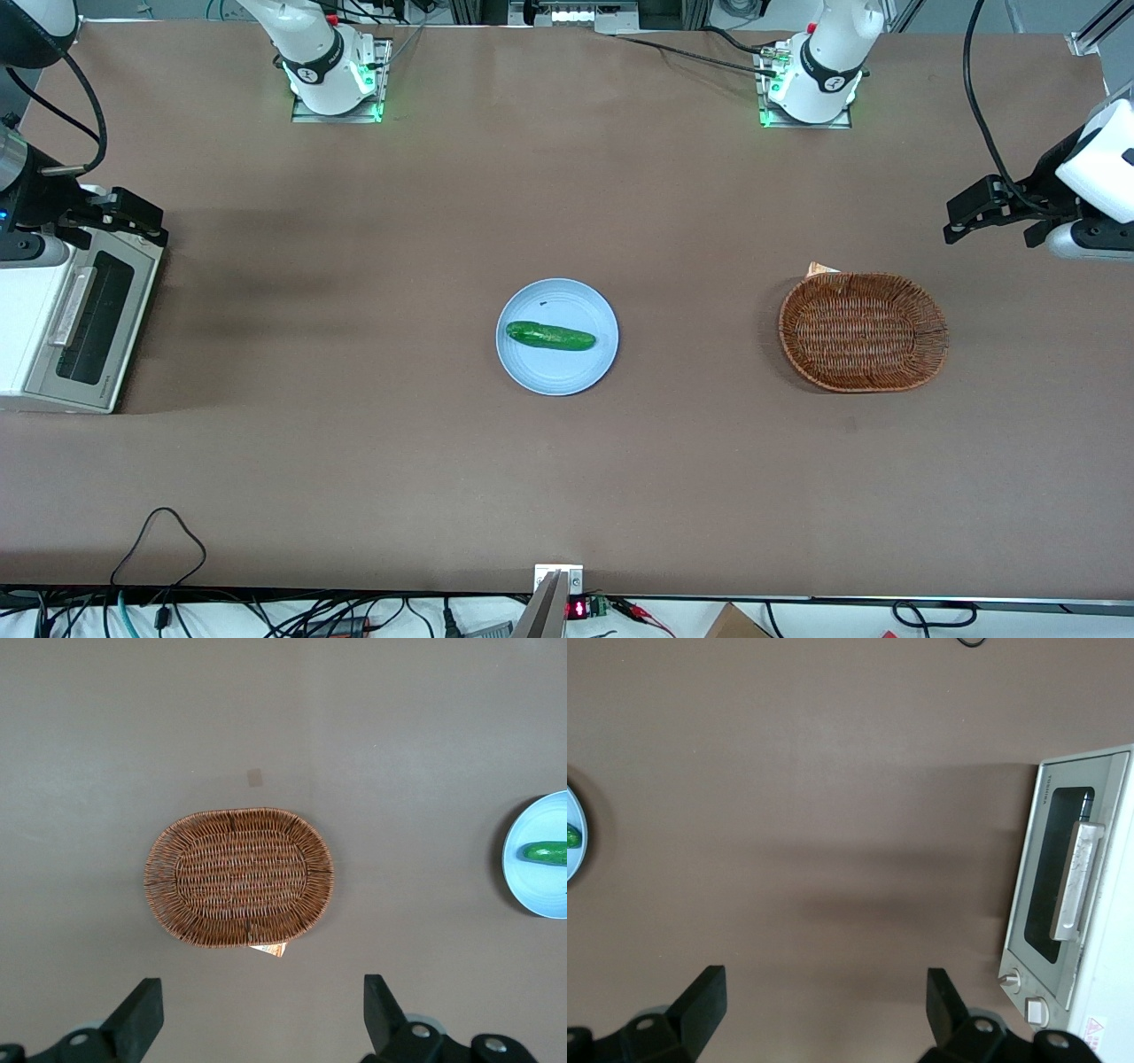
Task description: Open oven door with right arm only
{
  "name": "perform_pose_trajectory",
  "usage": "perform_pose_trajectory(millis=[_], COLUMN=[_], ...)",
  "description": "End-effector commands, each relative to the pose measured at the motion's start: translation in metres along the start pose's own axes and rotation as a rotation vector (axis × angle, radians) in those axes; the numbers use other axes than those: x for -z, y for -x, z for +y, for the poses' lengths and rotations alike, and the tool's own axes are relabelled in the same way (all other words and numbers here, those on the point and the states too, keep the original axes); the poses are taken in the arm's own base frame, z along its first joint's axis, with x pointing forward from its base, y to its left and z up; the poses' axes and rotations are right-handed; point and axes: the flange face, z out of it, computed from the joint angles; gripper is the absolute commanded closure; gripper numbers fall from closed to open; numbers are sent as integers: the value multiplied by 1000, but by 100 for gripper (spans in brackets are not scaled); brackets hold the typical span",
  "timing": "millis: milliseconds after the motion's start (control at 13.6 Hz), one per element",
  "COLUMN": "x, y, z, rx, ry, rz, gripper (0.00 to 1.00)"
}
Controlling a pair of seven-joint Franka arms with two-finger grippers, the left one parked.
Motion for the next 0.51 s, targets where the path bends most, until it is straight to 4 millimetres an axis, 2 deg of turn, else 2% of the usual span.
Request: perform_pose_trajectory(millis=[0, 441], x=[3, -1], y=[4, 4], z=[-3, -1], rx=[1, -9], ry=[17, 10], rz=[4, -8], gripper=[0, 0])
